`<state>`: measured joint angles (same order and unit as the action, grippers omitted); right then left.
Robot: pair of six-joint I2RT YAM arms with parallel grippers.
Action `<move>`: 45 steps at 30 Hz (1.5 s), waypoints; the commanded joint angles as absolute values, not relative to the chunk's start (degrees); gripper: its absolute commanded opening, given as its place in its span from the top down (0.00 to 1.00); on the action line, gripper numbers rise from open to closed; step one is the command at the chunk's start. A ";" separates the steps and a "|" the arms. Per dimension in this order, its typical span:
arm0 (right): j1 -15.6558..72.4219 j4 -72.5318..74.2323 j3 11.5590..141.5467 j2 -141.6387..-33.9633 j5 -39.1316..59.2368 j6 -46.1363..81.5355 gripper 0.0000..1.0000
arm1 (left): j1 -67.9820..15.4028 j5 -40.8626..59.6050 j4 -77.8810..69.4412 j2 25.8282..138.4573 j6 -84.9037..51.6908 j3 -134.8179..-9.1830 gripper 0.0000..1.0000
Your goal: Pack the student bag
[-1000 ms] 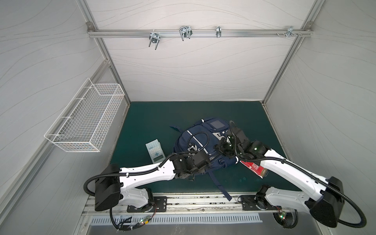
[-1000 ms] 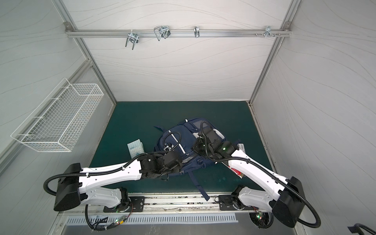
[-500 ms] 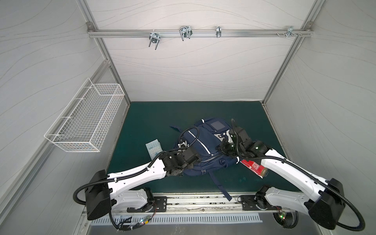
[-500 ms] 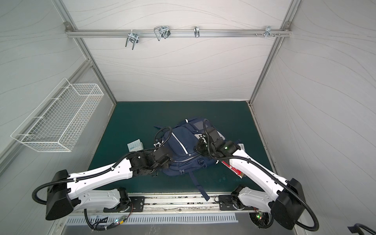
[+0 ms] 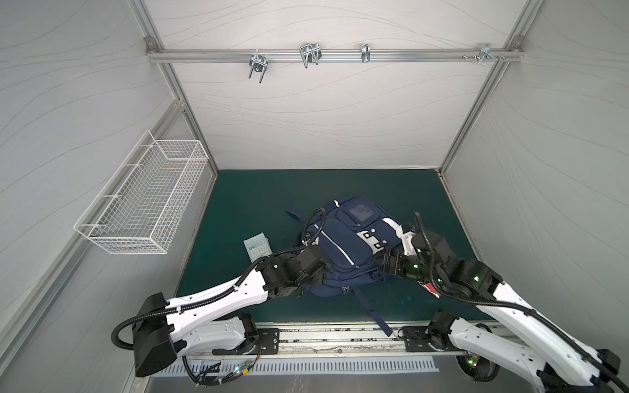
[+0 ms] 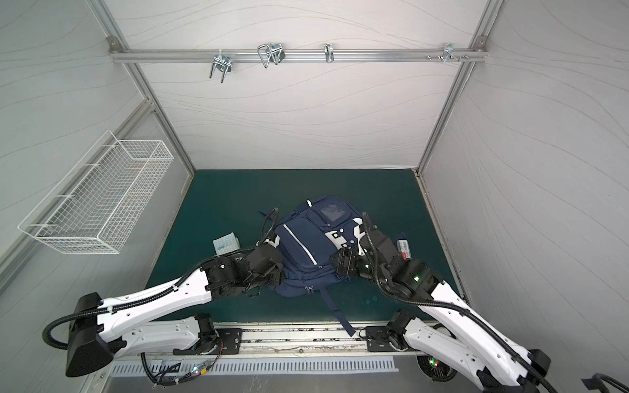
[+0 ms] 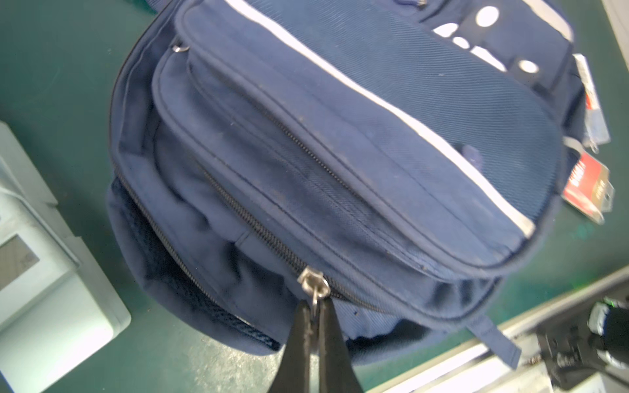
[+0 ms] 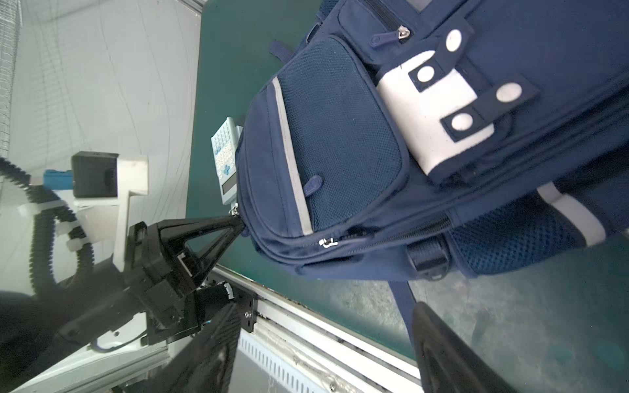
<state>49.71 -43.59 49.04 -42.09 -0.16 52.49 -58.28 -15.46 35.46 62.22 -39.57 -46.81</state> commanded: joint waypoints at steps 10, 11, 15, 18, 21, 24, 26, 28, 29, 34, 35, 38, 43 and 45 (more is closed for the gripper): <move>59.61 -34.18 41.50 -42.20 -3.91 65.71 0.20 | -58.88 -3.79 33.11 60.20 -28.41 -50.62 1.00; 59.90 -32.34 41.20 -42.14 -4.39 66.00 0.20 | -59.11 -3.40 32.02 60.19 -28.75 -49.98 1.00; 60.82 -26.09 39.01 -41.21 -6.43 69.24 0.20 | -60.63 -3.93 27.38 61.23 -30.22 -48.16 1.00; 61.03 -23.48 37.63 -41.56 -7.51 73.17 0.19 | -60.90 -4.70 25.92 63.10 -31.26 -48.98 1.00; 61.46 -23.39 36.04 -41.44 -8.96 79.90 0.20 | -61.85 -4.84 22.90 64.23 -31.98 -49.12 1.00; 61.52 -25.89 36.37 -42.48 -8.57 84.86 0.25 | -63.30 -5.04 21.54 65.91 -32.72 -50.02 1.00; 62.22 -28.37 36.50 -42.94 -8.99 88.30 0.28 | -64.42 -5.52 20.65 66.62 -33.04 -50.44 1.00; 62.90 -27.85 35.50 -42.92 -9.62 90.41 0.28 | -65.59 -6.01 20.09 66.93 -33.39 -50.68 1.00; 63.02 -28.06 35.55 -43.14 -9.37 90.81 0.29 | -66.03 -6.33 20.08 66.95 -33.53 -50.88 1.00; 66.34 -36.23 39.07 -44.89 -11.64 94.92 0.31 | -66.68 -10.25 20.76 65.86 -35.14 -50.64 1.00; 67.72 -36.75 38.55 -44.36 -12.81 96.41 0.31 | -66.74 -10.45 20.58 65.64 -35.31 -50.63 1.00; 69.54 -35.49 36.05 -43.55 -14.95 99.57 0.29 | -66.79 -8.95 18.85 65.79 -35.81 -50.58 1.00; 68.99 -29.53 33.30 -44.43 -16.22 99.66 0.36 | -66.84 -5.90 17.07 66.36 -36.82 -50.56 1.00; 68.61 -27.65 32.82 -45.41 -16.48 99.03 0.40 | -66.84 -4.89 16.73 65.93 -36.66 -50.21 1.00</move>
